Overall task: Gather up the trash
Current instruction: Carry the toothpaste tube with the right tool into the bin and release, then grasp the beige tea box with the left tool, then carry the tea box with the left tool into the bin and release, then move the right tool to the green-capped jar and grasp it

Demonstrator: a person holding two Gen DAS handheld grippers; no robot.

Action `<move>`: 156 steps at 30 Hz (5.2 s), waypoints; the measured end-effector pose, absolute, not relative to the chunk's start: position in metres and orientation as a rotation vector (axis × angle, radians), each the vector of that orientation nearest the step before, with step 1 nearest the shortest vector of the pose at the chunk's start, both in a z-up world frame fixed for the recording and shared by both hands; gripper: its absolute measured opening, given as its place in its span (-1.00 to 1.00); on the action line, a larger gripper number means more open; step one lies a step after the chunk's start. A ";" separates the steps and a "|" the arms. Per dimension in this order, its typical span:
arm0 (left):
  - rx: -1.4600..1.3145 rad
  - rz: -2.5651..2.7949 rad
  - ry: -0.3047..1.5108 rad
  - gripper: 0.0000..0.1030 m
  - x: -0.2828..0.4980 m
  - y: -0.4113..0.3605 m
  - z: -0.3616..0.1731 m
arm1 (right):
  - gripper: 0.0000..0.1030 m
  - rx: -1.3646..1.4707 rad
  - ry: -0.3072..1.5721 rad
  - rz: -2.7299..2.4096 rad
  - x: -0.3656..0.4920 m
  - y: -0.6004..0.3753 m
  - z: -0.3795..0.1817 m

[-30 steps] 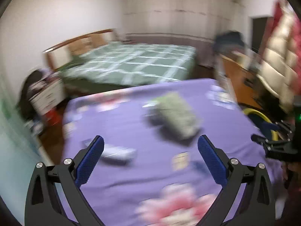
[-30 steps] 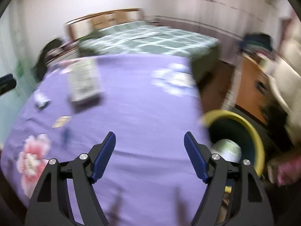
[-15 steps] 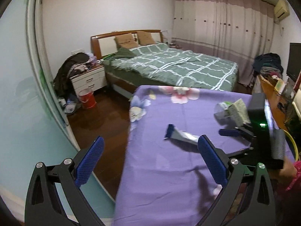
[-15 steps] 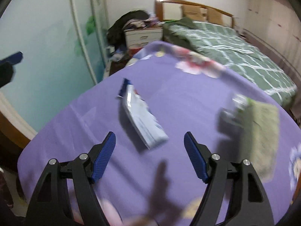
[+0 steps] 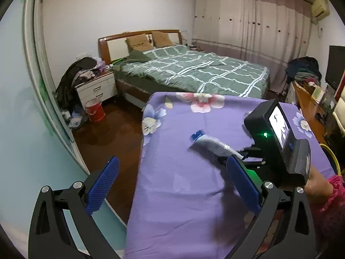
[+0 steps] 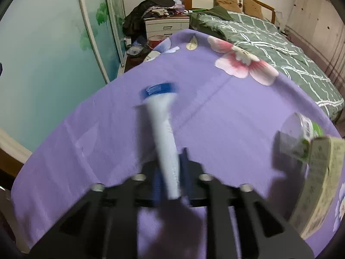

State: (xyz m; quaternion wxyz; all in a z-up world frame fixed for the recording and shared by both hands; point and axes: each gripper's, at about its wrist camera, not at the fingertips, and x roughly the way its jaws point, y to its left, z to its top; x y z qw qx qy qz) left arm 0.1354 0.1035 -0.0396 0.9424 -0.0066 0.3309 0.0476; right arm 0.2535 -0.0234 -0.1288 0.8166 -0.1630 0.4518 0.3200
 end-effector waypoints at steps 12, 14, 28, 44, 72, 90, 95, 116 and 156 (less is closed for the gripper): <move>0.035 0.028 0.648 0.90 0.139 0.063 -0.023 | -0.85 -0.169 0.897 0.631 0.195 -0.145 -0.082; 0.040 0.004 0.649 0.90 0.143 0.052 -0.023 | -0.85 -0.139 0.870 0.590 0.178 -0.176 -0.072; 0.041 -0.198 0.756 0.90 0.225 -0.070 -0.065 | -0.84 0.018 0.808 -0.098 0.142 -0.435 -0.067; -0.056 -0.215 0.966 0.90 0.313 -0.112 -0.127 | -0.13 0.013 0.856 -0.289 0.164 -0.513 -0.112; 0.151 -0.507 0.870 -0.42 0.296 -0.245 -0.080 | -0.10 0.059 0.767 -0.276 0.121 -0.522 -0.087; 0.313 -0.896 0.902 -0.41 0.238 -0.481 -0.088 | -0.09 0.087 0.765 -0.411 0.054 -0.574 -0.077; 0.362 -0.854 0.928 0.58 0.237 -0.506 -0.116 | 0.04 0.088 0.769 -0.422 0.050 -0.576 -0.077; 0.118 -0.269 0.681 0.81 0.216 -0.145 -0.036 | 0.10 -0.032 0.774 -0.008 0.173 -0.388 -0.055; -0.098 0.040 0.685 0.90 0.185 0.069 -0.066 | 0.32 -0.141 0.908 0.309 0.345 -0.143 -0.103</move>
